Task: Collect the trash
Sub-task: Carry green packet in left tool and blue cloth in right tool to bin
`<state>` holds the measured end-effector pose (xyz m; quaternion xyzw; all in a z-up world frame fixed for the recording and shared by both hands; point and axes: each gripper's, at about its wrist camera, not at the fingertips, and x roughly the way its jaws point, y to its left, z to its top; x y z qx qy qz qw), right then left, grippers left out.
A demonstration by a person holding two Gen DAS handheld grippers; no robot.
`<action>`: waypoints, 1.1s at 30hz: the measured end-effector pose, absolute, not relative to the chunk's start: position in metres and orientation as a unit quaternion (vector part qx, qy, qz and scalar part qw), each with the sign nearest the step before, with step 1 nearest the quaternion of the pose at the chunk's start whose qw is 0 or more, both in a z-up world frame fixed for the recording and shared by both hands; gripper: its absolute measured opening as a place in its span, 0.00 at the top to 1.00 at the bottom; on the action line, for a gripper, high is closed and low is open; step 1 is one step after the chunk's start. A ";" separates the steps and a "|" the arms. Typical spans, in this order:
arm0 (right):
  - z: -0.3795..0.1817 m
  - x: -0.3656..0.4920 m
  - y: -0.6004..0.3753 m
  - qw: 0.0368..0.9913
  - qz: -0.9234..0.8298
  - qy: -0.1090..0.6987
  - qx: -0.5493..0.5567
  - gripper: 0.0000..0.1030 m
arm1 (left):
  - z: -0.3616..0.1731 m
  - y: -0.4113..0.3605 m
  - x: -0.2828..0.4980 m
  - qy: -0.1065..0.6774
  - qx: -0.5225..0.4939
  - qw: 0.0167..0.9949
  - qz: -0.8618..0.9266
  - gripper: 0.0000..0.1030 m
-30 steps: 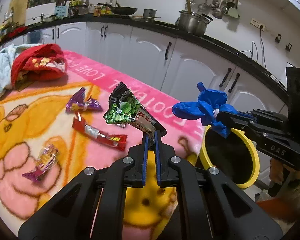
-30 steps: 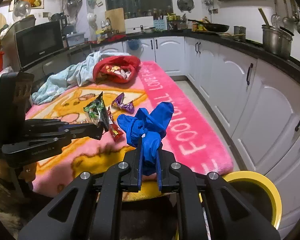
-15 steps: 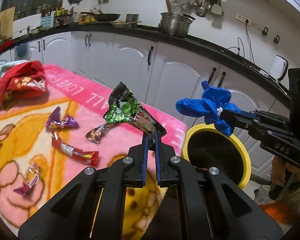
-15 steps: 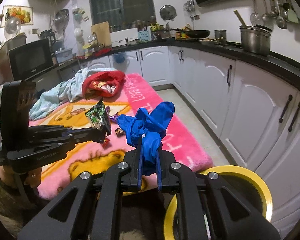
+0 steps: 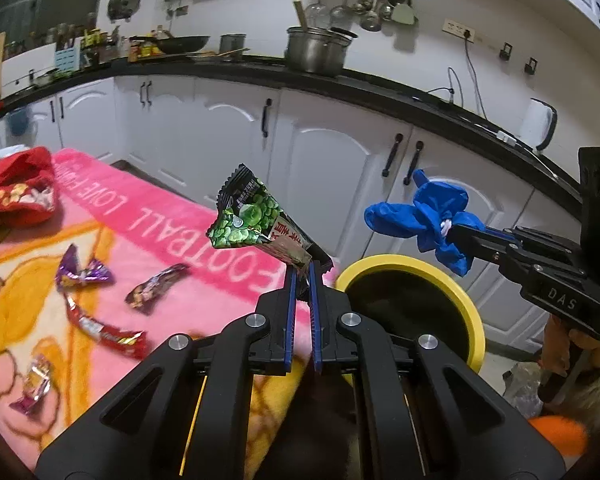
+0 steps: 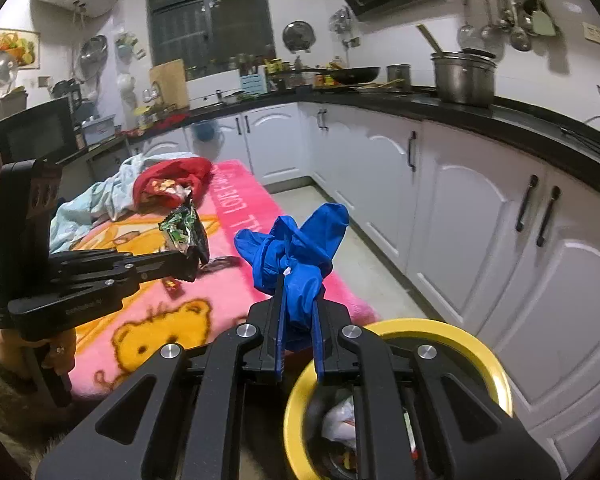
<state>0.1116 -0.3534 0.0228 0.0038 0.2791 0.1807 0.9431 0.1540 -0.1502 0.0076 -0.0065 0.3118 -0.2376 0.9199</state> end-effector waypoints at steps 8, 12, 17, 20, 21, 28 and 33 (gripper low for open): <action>0.018 0.100 -0.389 0.949 0.143 0.282 0.016 0.90 | 0.008 -0.183 0.157 0.309 0.006 0.913 -0.266 0.97; 0.015 0.094 -0.405 0.951 0.126 0.283 0.023 0.90 | 0.007 -0.198 0.158 0.309 0.012 0.909 -0.278 0.97; 0.010 0.089 -0.421 0.952 0.107 0.285 0.032 0.90 | 0.003 -0.215 0.159 0.312 0.020 0.905 -0.290 0.97; 0.007 0.085 -0.432 0.952 0.095 0.287 0.042 0.90 | 0.002 -0.223 0.160 0.314 0.022 0.901 -0.297 0.97; 0.006 0.084 -0.435 0.952 0.092 0.288 0.044 0.90 | 0.001 -0.226 0.160 0.315 0.024 0.900 -0.300 0.97; -0.002 0.077 -0.451 0.954 0.070 0.291 0.036 0.90 | -0.009 -0.251 0.167 0.326 0.034 0.889 -0.319 0.97; -0.013 0.071 -0.461 0.951 0.059 0.299 0.043 0.90 | -0.018 -0.270 0.168 0.332 0.039 0.881 -0.333 0.97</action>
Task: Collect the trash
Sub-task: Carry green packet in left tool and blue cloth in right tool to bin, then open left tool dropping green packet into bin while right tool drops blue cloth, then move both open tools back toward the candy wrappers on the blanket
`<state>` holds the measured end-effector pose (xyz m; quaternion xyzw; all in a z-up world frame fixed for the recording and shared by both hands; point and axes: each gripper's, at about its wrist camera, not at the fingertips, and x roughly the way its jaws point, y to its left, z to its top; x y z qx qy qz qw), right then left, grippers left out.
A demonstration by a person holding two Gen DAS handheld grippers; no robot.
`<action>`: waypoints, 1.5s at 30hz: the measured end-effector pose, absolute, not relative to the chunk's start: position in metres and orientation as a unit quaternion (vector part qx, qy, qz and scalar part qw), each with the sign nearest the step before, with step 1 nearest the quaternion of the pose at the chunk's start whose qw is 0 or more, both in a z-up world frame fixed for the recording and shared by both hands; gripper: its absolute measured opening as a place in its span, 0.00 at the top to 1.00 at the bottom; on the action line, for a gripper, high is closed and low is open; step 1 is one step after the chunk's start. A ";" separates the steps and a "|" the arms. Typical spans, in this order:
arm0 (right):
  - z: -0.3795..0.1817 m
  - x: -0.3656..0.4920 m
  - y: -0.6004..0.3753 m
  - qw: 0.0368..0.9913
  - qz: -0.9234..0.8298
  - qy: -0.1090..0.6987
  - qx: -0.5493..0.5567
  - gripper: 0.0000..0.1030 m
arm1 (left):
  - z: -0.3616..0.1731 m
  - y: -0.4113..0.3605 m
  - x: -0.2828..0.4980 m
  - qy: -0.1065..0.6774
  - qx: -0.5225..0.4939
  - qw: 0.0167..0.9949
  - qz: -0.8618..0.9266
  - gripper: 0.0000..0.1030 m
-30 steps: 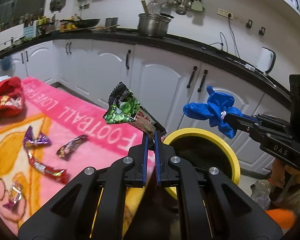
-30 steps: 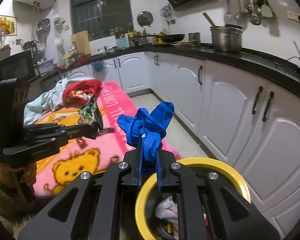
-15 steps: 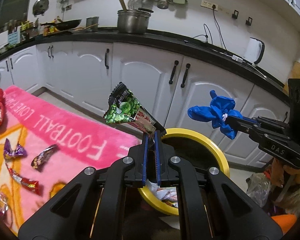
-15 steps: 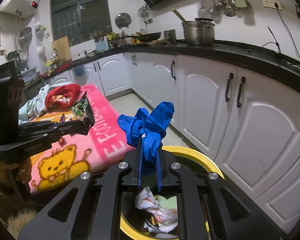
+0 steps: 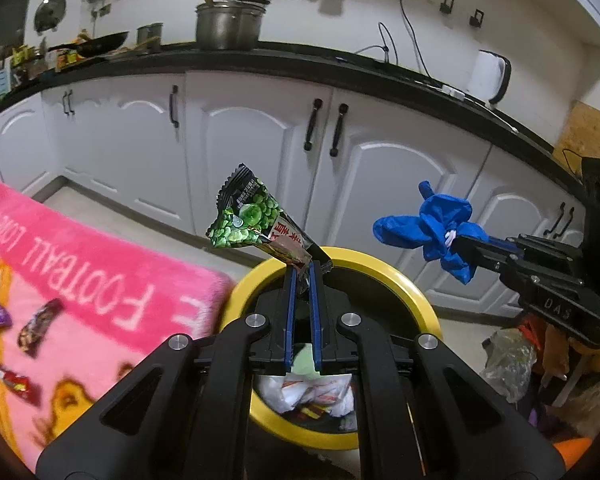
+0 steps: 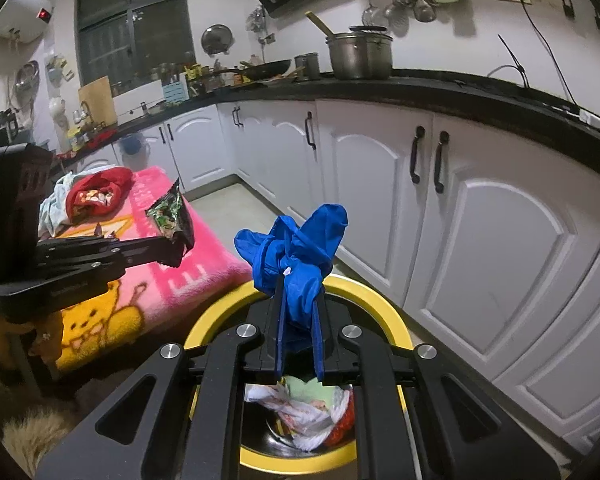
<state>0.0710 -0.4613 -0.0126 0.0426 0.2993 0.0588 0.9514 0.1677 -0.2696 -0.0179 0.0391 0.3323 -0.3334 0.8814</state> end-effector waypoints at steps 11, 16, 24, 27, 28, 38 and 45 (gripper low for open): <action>-0.043 0.059 -0.477 0.943 0.047 0.325 0.057 0.89 | -0.039 -0.299 0.169 0.355 0.047 0.865 -0.350 0.97; -0.053 0.062 -0.479 0.937 0.047 0.341 0.059 0.87 | -0.047 -0.309 0.170 0.364 0.056 0.859 -0.355 0.97; -0.068 0.071 -0.475 0.929 0.049 0.362 0.056 0.80 | -0.056 -0.314 0.179 0.376 0.060 0.853 -0.356 0.87; -0.070 0.072 -0.476 0.928 0.048 0.364 0.064 0.68 | -0.058 -0.312 0.180 0.377 0.058 0.855 -0.352 0.77; -0.070 0.072 -0.477 0.928 0.049 0.364 0.065 0.67 | -0.058 -0.310 0.180 0.378 0.057 0.856 -0.349 0.75; -0.059 0.066 -0.479 0.937 0.037 0.341 0.068 0.51 | -0.051 -0.297 0.178 0.372 0.040 0.863 -0.339 0.52; -0.046 0.062 -0.479 0.944 0.029 0.323 0.065 0.38 | -0.042 -0.287 0.174 0.363 0.030 0.873 -0.326 0.31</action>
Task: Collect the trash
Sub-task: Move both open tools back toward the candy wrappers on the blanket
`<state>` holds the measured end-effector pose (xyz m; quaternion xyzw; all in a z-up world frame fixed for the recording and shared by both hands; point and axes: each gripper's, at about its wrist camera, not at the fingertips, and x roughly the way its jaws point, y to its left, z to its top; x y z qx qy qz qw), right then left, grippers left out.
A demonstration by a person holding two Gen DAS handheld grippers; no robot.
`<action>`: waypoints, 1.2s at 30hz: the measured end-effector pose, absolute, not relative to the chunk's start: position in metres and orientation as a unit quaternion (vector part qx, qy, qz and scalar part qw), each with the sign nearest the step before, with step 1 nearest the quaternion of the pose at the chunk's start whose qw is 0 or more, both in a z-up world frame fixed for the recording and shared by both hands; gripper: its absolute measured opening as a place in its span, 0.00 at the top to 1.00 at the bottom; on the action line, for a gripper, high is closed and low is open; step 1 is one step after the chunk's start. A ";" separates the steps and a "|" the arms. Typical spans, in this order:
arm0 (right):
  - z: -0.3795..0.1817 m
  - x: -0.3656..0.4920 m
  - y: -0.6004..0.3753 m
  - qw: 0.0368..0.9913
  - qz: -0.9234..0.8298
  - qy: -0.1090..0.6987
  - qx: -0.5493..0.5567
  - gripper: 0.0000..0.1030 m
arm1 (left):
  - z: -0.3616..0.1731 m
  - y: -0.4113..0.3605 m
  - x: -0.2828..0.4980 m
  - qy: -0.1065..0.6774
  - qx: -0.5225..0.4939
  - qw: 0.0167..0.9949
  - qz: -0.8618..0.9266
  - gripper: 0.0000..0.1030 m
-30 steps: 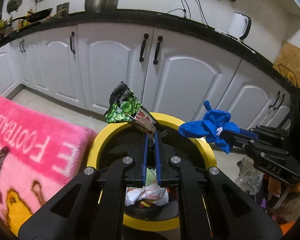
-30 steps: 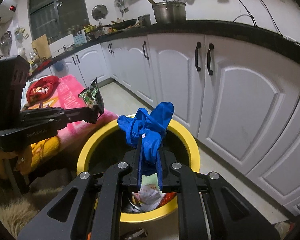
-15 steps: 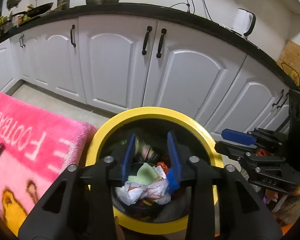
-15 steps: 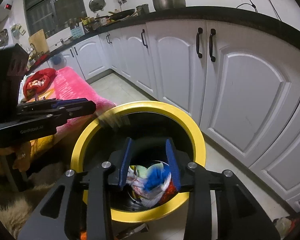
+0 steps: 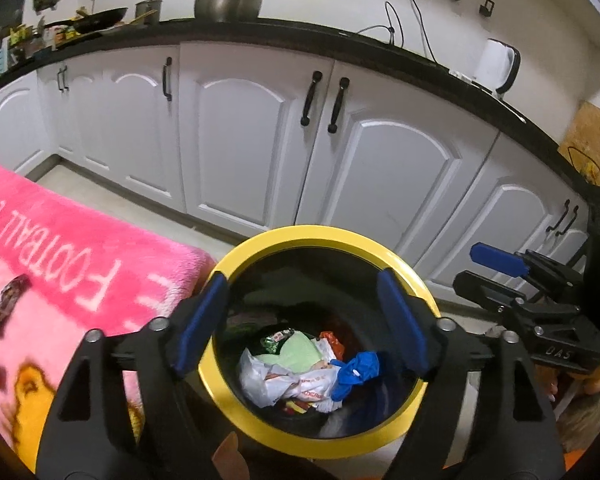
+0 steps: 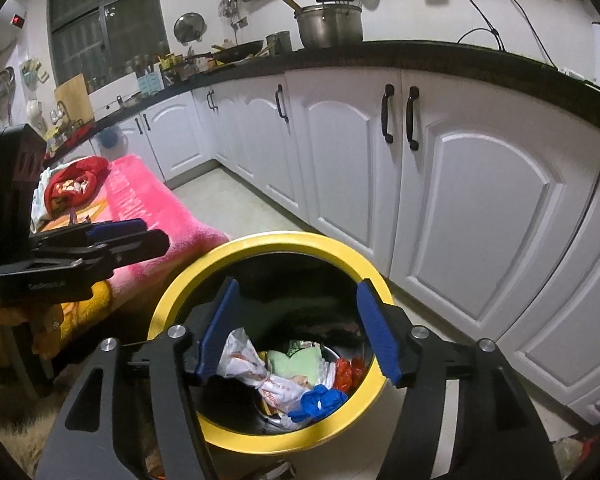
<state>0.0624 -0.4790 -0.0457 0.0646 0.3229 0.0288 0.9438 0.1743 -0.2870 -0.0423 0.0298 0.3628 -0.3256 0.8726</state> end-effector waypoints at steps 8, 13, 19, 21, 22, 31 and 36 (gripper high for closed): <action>-0.037 0.063 -0.471 0.947 0.030 0.316 0.057 0.31 | -0.029 -0.259 0.169 0.348 0.015 0.888 -0.300 0.11; -0.031 0.064 -0.463 0.947 0.035 0.313 0.056 0.30 | -0.021 -0.242 0.167 0.338 0.013 0.899 -0.279 0.11; -0.017 0.066 -0.448 0.951 0.048 0.302 0.057 0.29 | -0.009 -0.224 0.160 0.318 0.016 0.912 -0.258 0.11; -0.013 0.067 -0.443 0.951 0.053 0.298 0.058 0.29 | -0.004 -0.218 0.158 0.311 0.016 0.917 -0.251 0.11; -0.011 0.067 -0.441 0.952 0.054 0.297 0.058 0.29 | -0.002 -0.215 0.157 0.308 0.015 0.918 -0.249 0.11; 0.007 0.072 -0.421 0.956 0.073 0.278 0.051 0.28 | 0.009 -0.191 0.151 0.290 0.000 0.929 -0.232 0.11; 0.014 0.077 -0.405 0.956 0.090 0.276 0.042 0.27 | 0.014 -0.176 0.147 0.278 0.000 0.936 -0.218 0.11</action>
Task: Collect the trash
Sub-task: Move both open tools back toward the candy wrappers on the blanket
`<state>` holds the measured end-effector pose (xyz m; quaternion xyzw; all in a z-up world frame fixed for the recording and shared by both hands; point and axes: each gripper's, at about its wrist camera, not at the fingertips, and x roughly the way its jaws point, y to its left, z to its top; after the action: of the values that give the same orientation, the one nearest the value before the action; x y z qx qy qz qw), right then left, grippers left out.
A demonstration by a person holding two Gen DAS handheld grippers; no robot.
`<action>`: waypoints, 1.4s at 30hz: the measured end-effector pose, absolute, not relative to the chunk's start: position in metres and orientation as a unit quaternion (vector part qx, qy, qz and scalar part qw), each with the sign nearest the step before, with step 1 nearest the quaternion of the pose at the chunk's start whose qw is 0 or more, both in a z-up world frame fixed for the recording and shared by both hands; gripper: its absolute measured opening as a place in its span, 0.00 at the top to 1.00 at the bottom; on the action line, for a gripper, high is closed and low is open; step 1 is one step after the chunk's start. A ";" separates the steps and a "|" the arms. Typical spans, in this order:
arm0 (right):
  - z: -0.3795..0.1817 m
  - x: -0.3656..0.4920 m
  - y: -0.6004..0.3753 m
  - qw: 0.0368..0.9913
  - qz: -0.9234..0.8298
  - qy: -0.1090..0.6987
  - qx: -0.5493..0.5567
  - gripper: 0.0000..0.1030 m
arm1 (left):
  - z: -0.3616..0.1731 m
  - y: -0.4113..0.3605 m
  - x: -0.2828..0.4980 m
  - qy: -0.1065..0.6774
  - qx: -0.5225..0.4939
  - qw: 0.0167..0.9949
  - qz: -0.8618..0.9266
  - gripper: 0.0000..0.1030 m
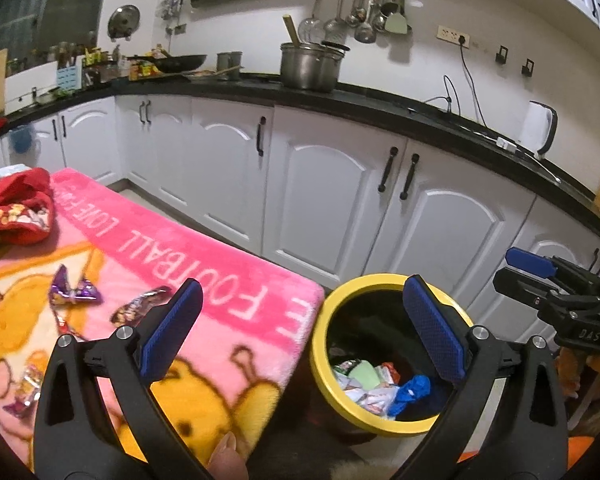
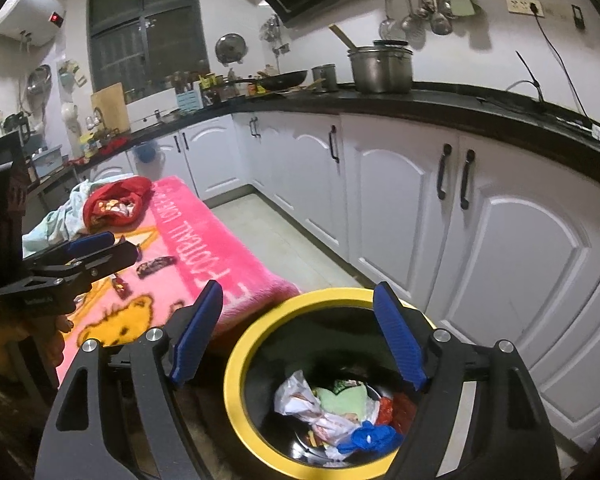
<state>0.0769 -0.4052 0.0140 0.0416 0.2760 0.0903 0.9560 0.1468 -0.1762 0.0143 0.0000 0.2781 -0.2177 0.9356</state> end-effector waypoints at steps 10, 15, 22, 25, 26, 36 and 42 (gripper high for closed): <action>0.022 0.092 -0.356 0.951 0.134 0.279 0.014 0.27 | 0.022 -0.128 0.142 0.260 -0.008 0.951 -0.170 0.11; 0.026 0.099 -0.327 0.947 0.161 0.278 0.005 0.27 | 0.024 -0.105 0.140 0.253 -0.011 0.956 -0.147 0.11; 0.030 0.110 -0.287 0.940 0.198 0.276 -0.011 0.27 | 0.025 -0.071 0.137 0.247 -0.017 0.962 -0.117 0.11; 0.031 0.115 -0.270 0.937 0.212 0.276 -0.018 0.27 | 0.024 -0.057 0.135 0.245 -0.022 0.964 -0.104 0.11; 0.032 0.116 -0.264 0.936 0.217 0.276 -0.020 0.27 | 0.024 -0.052 0.135 0.244 -0.023 0.964 -0.100 0.11; 0.027 0.131 -0.217 0.925 0.251 0.283 -0.037 0.27 | 0.018 -0.009 0.129 0.245 -0.026 0.967 -0.061 0.11; 0.018 0.141 -0.192 0.917 0.268 0.290 -0.049 0.27 | 0.014 0.015 0.127 0.249 -0.030 0.967 -0.037 0.11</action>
<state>0.1409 -0.1916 0.0175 -0.0494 0.2903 0.2679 0.9173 0.1272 0.0152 0.0137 -0.0296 0.2485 -0.0365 0.9675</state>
